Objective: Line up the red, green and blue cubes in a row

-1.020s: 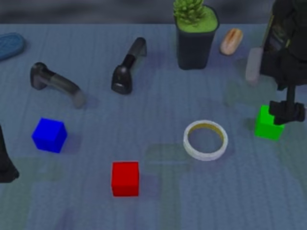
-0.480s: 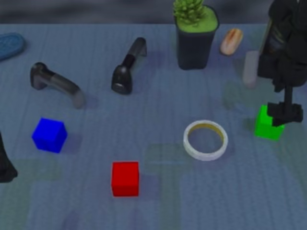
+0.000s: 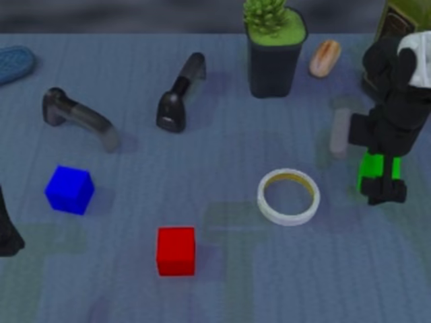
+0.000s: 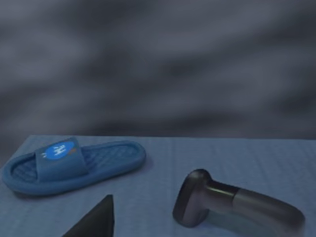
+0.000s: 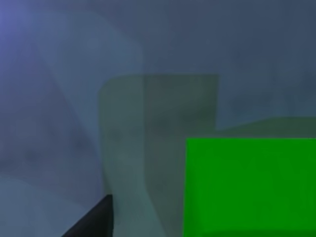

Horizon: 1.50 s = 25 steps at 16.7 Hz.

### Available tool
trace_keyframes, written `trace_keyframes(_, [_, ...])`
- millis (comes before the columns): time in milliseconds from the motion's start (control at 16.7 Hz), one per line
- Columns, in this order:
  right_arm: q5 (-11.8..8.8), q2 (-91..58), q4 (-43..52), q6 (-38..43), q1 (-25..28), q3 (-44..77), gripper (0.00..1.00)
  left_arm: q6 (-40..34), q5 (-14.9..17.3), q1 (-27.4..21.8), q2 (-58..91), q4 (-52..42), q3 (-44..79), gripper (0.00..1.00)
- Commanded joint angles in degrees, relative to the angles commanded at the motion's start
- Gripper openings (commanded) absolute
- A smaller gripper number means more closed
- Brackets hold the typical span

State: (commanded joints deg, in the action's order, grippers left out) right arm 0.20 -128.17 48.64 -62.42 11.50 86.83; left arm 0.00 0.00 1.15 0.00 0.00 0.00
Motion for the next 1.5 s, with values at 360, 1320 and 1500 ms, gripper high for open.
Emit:
trace_keyframes(360, [0.00,-0.03,-0.05,0.00,0.00,-0.03,0.77,0.00,0.00,0.00,0.00,0.00,0.00,1.00])
trace_keyframes(1320, [0.00,-0.03,-0.05,0.00,0.00,-0.03,0.00,0.00,0.00,0.00,0.00,0.00,0.00,1.00])
trace_keyframes(1500, [0.03,0.13,0.04,0.08,-0.14,-0.04,0.00,0.00,0.00,0.00,0.00,0.00,0.00,1.00])
